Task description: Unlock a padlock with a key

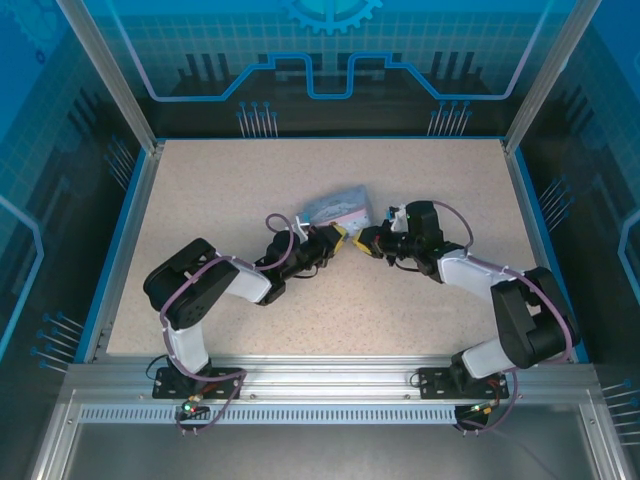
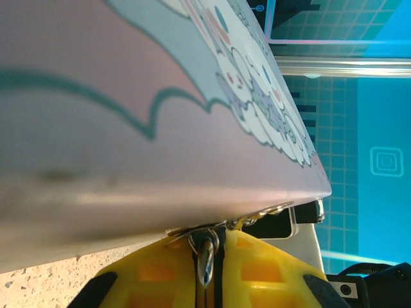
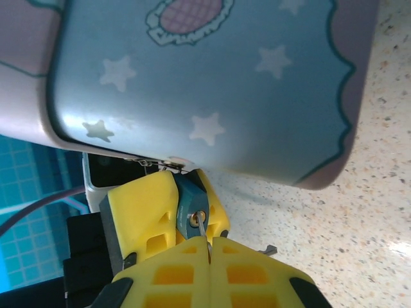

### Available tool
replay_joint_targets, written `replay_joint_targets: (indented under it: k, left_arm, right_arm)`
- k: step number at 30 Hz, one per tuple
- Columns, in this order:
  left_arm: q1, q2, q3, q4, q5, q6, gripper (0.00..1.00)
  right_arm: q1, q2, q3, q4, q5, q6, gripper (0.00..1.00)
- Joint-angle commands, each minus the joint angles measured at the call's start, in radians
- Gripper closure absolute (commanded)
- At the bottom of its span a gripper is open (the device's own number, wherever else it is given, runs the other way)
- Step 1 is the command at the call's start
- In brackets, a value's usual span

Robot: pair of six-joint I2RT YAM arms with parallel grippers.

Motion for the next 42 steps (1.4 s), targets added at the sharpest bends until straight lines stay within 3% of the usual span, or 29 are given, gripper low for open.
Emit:
replay_joint_targets:
  k: [1,12,23,30,42]
  left_arm:
    - [-0.042,-0.023,0.000,0.011,0.115,0.025,1.00]
    - [-0.034,-0.023,-0.013,0.082,0.132,-0.028,1.00]
    - [-0.019,-0.014,-0.021,0.139,0.136,-0.079,1.00]
    - [-0.020,-0.010,-0.025,0.153,0.123,-0.095,1.00]
    - [-0.020,-0.012,-0.019,0.131,0.115,-0.087,1.00]
  right_arm:
    - [0.019,-0.018,0.024,0.040,0.013,-0.055,1.00]
    - [-0.038,0.115,-0.164,0.589,-0.024,0.195,1.00]
    - [-0.045,0.053,-0.159,0.460,-0.040,0.093,1.00]
    - [-0.018,0.084,-0.214,0.560,-0.030,0.133,1.00]
    - [0.110,0.120,-0.211,0.681,0.040,0.261,1.00]
